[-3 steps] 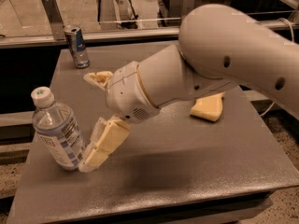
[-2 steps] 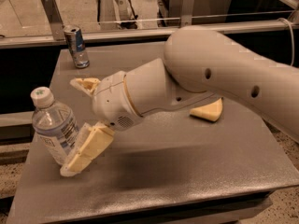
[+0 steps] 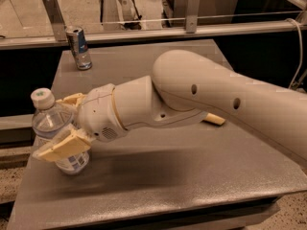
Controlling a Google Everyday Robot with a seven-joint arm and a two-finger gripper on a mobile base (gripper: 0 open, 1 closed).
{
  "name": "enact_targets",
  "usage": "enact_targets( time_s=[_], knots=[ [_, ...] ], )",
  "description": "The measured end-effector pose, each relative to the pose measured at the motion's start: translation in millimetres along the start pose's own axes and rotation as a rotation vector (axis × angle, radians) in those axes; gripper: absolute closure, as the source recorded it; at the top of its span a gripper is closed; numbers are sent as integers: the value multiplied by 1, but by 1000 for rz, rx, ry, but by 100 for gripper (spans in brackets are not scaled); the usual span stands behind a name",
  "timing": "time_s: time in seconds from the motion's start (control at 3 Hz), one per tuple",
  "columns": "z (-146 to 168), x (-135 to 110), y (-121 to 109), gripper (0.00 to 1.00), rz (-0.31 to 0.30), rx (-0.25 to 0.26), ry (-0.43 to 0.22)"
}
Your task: Move blue plastic bottle near sponge
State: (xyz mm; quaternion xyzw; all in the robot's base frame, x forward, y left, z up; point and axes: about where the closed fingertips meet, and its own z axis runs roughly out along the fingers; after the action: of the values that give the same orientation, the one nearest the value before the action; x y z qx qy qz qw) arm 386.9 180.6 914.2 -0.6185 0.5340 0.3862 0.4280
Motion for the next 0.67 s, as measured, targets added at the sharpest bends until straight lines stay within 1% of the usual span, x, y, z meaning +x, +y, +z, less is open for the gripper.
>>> enact_targets(
  time_s=[0.33, 0.67],
  knots=[
    [-2, -1, -3, 65, 26, 30, -22],
    [-23, -8, -12, 87, 14, 86, -15]
  ],
)
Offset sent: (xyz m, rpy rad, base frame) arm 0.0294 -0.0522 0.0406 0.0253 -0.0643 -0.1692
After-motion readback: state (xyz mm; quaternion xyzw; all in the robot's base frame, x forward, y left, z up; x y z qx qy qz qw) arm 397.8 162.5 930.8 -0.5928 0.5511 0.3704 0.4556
